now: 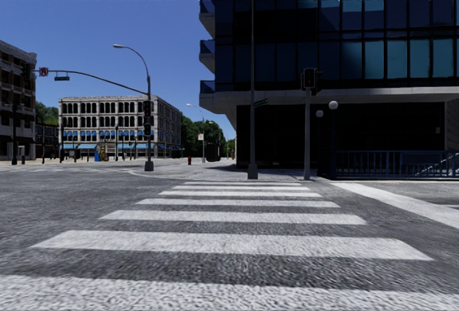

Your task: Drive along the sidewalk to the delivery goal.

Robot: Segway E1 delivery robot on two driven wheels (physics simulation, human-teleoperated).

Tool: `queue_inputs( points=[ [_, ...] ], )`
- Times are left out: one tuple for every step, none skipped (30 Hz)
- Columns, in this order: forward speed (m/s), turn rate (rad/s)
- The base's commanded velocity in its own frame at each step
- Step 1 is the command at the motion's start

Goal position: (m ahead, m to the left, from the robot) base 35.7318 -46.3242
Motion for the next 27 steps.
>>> queue_inputs(
  points=[
    [2.0,0.26],
    [2.0,0.26],
    [2.0,0.26],
    [2.0,0.26],
    [2.0,0.12],
    [2.0,0.0],
    [2.0,0.0],
    [2.0,0.0],
    [2.0,0.0],
    [2.0,0.0],
    [2.0,0.0],
    [2.0,0.0],
    [2.0,0.0],
    [2.0,0.0],
    [2.0,0.0],
    [2.0,0.0],
    [2.0,0.0],
    [2.0,0.0],
    [2.0,0.0],
    [2.0,0.0],
    [2.0,0.0],
    [2.0,0.0],
    [2.0,0.0],
    [2.0,0.0],
    [2.0,0.0],
    [2.0,0.0],
    [2.0,0.0]
  ],
)
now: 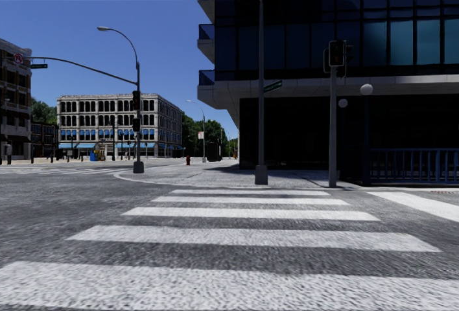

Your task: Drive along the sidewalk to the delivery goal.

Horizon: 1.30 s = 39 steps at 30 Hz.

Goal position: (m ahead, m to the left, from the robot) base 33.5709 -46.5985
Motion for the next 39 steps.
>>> queue_inputs(
  points=[
    [2.0,0.0],
    [2.0,0.0],
    [2.0,0.0],
    [2.0,0.0],
    [2.0,0.0],
    [2.0,0.0],
    [2.0,0.0],
    [2.0,0.0],
    [2.0,0.0],
    [2.0,0.0],
    [2.0,0.0],
    [2.0,0.0],
    [2.0,0.0],
    [2.0,0.0],
    [2.0,0.0],
    [2.0,0.0],
    [2.0,0.0],
    [2.0,0.0],
    [2.0,0.13],
    [2.0,0.3],
    [2.0,0.3],
    [2.0,0.36],
    [2.0,0.38],
    [2.0,0.39],
    [2.0,0.39],
    [2.0,0.39],
    [2.0,0.39],
    [2.0,0.39],
    [2.0,0.39],
    [2.0,0.39],
    [2.0,0.36],
    [2.0,0.3],
    [2.0,0.3],
    [2.0,0.28],
    [2.0,0.22],
    [2.0,0.0],
    [2.0,0.0],
    [2.0,0.0],
    [2.0,0.0]
  ],
)
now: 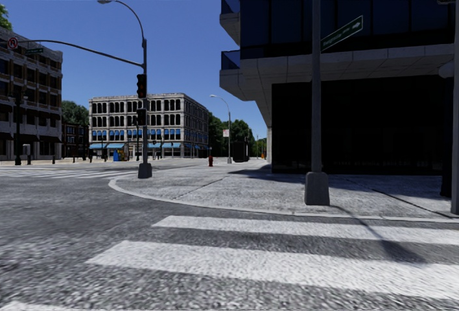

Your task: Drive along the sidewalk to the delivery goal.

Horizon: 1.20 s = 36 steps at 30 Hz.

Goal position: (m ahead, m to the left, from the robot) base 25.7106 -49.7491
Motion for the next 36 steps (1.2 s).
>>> queue_inputs(
  points=[
    [2.0,0.0],
    [2.0,0.0],
    [2.0,0.0],
    [2.0,0.0],
    [2.0,0.0],
    [2.0,0.0],
    [2.0,0.0],
    [2.0,0.0],
    [2.0,0.0],
    [2.0,0.0],
    [2.0,0.0],
    [2.0,0.0],
    [2.0,0.0],
    [2.0,0.0],
    [2.0,0.0],
    [2.0,0.0],
    [2.0,0.0],
    [2.0,0.0],
    [2.0,0.0],
    [2.0,0.0],
    [2.0,0.0],
    [2.0,0.0],
    [2.0,0.0],
    [2.0,0.0],
    [2.0,0.0],
    [2.0,0.0],
    [2.0,0.0],
    [2.0,0.0],
    [2.0,0.0],
    [2.0,0.0],
    [2.0,0.0],
    [2.0,0.0],
    [2.0,0.0],
    [2.0,0.0],
    [2.0,0.0],
    [2.0,0.0]
  ],
)
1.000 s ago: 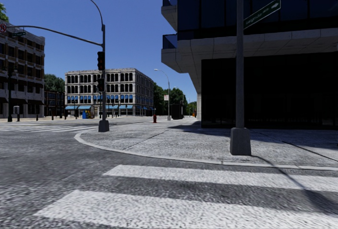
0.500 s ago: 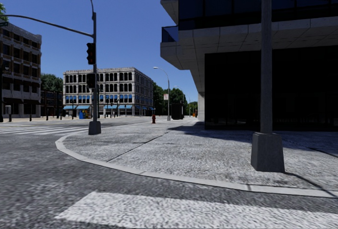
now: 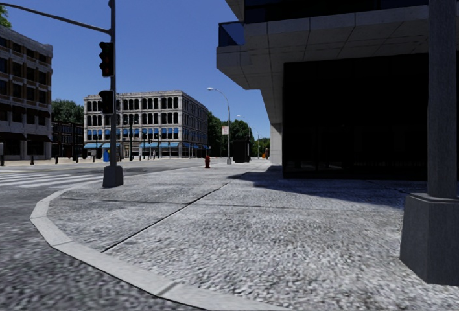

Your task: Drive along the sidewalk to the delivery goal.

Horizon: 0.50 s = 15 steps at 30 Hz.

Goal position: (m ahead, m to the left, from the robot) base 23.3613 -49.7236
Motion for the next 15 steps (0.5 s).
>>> queue_inputs(
  points=[
    [2.0,0.0],
    [2.0,0.0],
    [2.0,0.0],
    [2.0,0.0],
    [2.0,0.0],
    [2.0,0.0],
    [2.0,0.0],
    [2.0,0.0],
    [2.0,0.0],
    [2.0,0.0],
    [2.0,0.0],
    [2.0,0.0],
    [2.0,0.0],
    [2.0,0.0],
    [2.0,0.0]
  ],
)
